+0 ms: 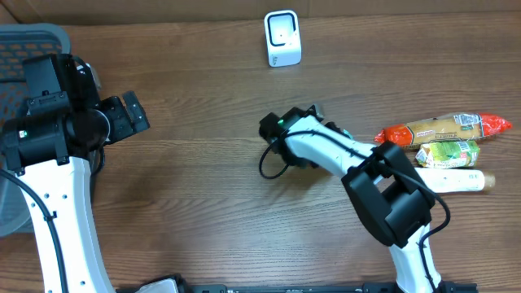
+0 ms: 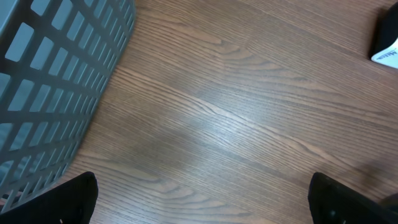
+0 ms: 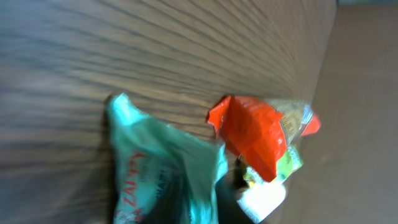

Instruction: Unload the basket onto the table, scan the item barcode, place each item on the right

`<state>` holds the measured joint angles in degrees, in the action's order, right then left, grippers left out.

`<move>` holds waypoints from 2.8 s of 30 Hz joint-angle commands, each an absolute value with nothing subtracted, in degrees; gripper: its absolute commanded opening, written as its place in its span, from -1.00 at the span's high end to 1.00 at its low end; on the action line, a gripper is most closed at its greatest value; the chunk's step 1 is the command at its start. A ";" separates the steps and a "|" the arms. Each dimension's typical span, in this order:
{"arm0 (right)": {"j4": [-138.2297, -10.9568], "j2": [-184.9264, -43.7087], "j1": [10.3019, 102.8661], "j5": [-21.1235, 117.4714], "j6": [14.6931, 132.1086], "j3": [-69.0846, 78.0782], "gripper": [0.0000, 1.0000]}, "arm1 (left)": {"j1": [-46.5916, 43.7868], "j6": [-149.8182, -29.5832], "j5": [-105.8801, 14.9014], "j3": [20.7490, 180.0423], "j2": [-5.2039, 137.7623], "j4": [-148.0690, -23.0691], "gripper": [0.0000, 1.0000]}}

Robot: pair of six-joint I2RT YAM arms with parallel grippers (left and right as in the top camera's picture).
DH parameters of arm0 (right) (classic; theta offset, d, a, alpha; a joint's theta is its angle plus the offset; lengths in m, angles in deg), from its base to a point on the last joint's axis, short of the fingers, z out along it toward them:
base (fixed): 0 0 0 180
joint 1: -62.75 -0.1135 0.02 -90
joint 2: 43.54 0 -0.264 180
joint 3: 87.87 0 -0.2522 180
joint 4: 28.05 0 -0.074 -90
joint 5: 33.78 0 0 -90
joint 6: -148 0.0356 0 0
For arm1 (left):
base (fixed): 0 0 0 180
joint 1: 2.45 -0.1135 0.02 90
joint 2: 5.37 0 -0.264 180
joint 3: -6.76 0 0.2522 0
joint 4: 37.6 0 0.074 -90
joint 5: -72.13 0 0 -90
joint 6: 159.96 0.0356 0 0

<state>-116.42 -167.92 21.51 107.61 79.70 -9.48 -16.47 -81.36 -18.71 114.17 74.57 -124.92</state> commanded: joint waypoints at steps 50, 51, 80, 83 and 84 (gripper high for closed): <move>-106.27 -167.07 35.39 71.07 63.89 -1.37 0.93 | -16.69 -80.25 -18.93 115.13 74.88 -124.84 -0.99; -106.34 -167.07 35.37 70.98 63.91 -1.44 0.93 | -16.69 -80.25 -18.93 115.13 74.88 -124.84 -0.99; -96.22 -167.70 41.34 -7.90 47.06 -8.02 0.93 | -16.69 -80.25 -18.93 115.13 74.88 -124.84 -0.99; -96.05 -168.86 42.85 -3.66 50.23 -8.02 0.93 | -16.69 -80.25 -18.93 115.13 74.88 -124.84 -0.99; -96.09 -168.97 43.35 -2.24 51.00 -8.02 0.93 | -16.67 -80.25 -18.93 115.13 74.88 -124.84 -0.99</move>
